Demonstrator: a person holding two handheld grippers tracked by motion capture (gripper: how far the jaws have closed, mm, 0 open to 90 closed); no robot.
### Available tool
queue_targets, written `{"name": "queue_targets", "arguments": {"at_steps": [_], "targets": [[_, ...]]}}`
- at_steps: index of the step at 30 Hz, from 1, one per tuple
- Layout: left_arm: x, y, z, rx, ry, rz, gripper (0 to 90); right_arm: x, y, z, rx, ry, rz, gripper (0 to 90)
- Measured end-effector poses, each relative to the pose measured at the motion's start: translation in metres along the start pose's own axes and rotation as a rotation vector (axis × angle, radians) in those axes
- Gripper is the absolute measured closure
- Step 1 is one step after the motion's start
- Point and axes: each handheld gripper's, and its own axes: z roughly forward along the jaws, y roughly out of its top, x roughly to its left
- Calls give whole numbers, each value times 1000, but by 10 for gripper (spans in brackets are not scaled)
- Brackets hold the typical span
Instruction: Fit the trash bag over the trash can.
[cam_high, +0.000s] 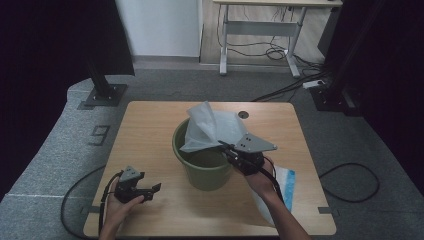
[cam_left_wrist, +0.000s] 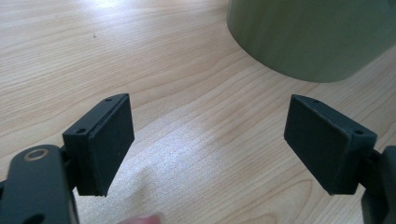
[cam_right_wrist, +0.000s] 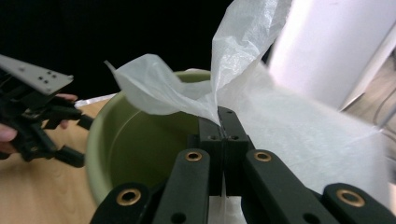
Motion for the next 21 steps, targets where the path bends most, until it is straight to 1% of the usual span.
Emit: {"name": "queue_targets", "arguments": {"at_steps": [3,5,8,10,13,17,21], "targets": [[0,0,1,3,0,1,161,4,-6,4,16,28,4,885],[0,0,1,4,0,2,160,6,-8,6,30,37,1,884],[0,0,1,6,-1,2,160,9,-9,8,31,47,1,872],[0,0,1,6,-2,3,160,9,-9,9,35,54,7,872],[0,0,0,-2,-18,-2,160,10,-11,11,55,67,7,880],[0,0,0,0,-15,-1,161,11,-13,11,72,85,12,880],[0,0,0,4,-15,2,161,9,-15,12,67,96,36,857]]}}
